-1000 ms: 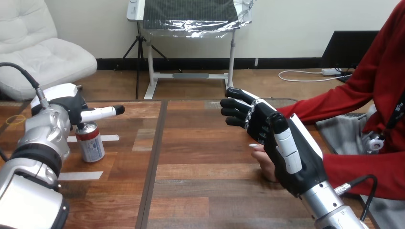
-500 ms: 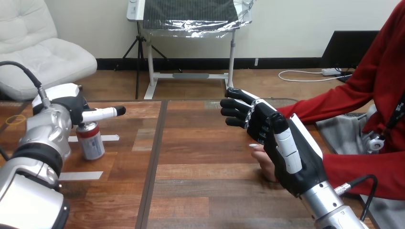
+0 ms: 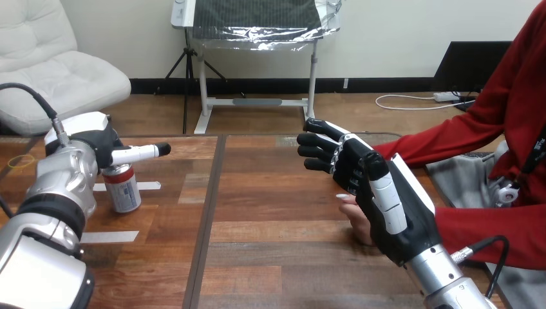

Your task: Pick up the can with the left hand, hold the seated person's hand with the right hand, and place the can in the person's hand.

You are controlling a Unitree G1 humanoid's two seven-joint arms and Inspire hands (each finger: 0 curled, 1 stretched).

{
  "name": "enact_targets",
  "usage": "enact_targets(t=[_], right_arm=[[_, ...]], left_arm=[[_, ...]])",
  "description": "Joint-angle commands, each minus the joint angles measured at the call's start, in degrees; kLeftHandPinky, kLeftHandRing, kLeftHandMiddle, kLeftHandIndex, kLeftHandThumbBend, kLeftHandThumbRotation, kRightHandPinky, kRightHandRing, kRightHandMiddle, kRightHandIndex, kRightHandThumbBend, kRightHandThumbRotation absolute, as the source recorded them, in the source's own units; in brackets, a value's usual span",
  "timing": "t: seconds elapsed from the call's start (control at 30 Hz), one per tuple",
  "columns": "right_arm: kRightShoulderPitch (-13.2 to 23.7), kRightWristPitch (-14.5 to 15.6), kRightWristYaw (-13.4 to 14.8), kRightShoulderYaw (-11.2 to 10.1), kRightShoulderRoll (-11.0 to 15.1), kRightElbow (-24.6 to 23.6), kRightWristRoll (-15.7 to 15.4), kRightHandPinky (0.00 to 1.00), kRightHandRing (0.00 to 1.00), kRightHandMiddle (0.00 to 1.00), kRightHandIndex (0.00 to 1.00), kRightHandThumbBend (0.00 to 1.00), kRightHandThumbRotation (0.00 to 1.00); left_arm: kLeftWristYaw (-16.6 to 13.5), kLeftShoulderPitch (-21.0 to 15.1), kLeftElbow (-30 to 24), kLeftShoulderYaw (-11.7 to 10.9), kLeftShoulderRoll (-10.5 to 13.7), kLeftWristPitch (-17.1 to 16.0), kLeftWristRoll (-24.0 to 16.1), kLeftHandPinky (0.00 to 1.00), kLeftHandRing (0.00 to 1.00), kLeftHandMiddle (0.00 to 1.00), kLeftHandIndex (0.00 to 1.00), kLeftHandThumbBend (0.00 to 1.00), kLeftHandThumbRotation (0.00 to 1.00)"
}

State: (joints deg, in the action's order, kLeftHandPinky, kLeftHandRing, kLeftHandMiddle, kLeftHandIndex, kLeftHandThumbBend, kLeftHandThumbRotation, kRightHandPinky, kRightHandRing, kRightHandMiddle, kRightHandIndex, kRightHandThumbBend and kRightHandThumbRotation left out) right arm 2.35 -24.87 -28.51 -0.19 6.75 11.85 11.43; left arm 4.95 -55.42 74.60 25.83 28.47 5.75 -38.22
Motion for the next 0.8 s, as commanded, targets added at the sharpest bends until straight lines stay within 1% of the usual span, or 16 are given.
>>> enact_targets(t=[0.0, 0.03, 0.13, 0.33, 0.4, 0.6, 0.77], right_arm=[[3.4, -0.4, 0.2, -0.1, -0.1, -1.7, 1.0, 0.82, 0.83, 0.83, 0.85, 0.81, 1.00], [3.5, -0.6, 0.2, -0.1, -0.2, -1.5, 0.9, 0.82, 0.83, 0.83, 0.85, 0.81, 1.00], [3.5, -0.9, 0.4, -0.2, -0.2, -1.2, 0.7, 0.82, 0.83, 0.83, 0.85, 0.80, 1.00], [3.6, -0.7, 0.7, -0.3, -0.1, -1.1, 0.5, 0.82, 0.82, 0.82, 0.85, 0.80, 1.00], [3.6, -0.7, 0.6, -0.3, -0.1, -1.1, 0.6, 0.82, 0.82, 0.82, 0.84, 0.80, 1.00], [3.7, -1.0, 0.6, -0.3, -0.1, -0.8, 0.5, 0.81, 0.82, 0.81, 0.84, 0.79, 1.00], [3.9, -0.6, 0.6, -0.3, -0.1, -0.7, 0.5, 0.81, 0.82, 0.81, 0.84, 0.79, 1.00]], left_arm=[[-3.5, -0.8, -3.5, -1.4, 0.1, -2.0, 1.4, 0.39, 0.54, 0.61, 0.75, 0.78, 0.90], [-4.5, -0.5, -4.0, -1.9, 0.2, -2.7, 1.9, 0.38, 0.53, 0.60, 0.75, 0.78, 0.89], [-6.1, 0.0, -5.0, -2.9, 0.5, -4.0, 2.9, 0.35, 0.49, 0.57, 0.73, 0.77, 0.87], [-8.2, 0.8, -7.7, -4.4, 1.1, -6.1, 4.4, 0.32, 0.45, 0.53, 0.69, 0.75, 0.82], [-8.5, 0.9, -8.5, -4.5, 1.4, -6.3, 4.6, 0.30, 0.43, 0.51, 0.67, 0.75, 0.82], [-8.4, 2.0, -12.7, -6.4, 2.3, -7.4, 6.1, 0.28, 0.39, 0.48, 0.64, 0.73, 0.81], [-7.8, 3.0, -16.7, -7.6, 3.1, -7.1, 6.9, 0.28, 0.39, 0.48, 0.61, 0.73, 0.80]])
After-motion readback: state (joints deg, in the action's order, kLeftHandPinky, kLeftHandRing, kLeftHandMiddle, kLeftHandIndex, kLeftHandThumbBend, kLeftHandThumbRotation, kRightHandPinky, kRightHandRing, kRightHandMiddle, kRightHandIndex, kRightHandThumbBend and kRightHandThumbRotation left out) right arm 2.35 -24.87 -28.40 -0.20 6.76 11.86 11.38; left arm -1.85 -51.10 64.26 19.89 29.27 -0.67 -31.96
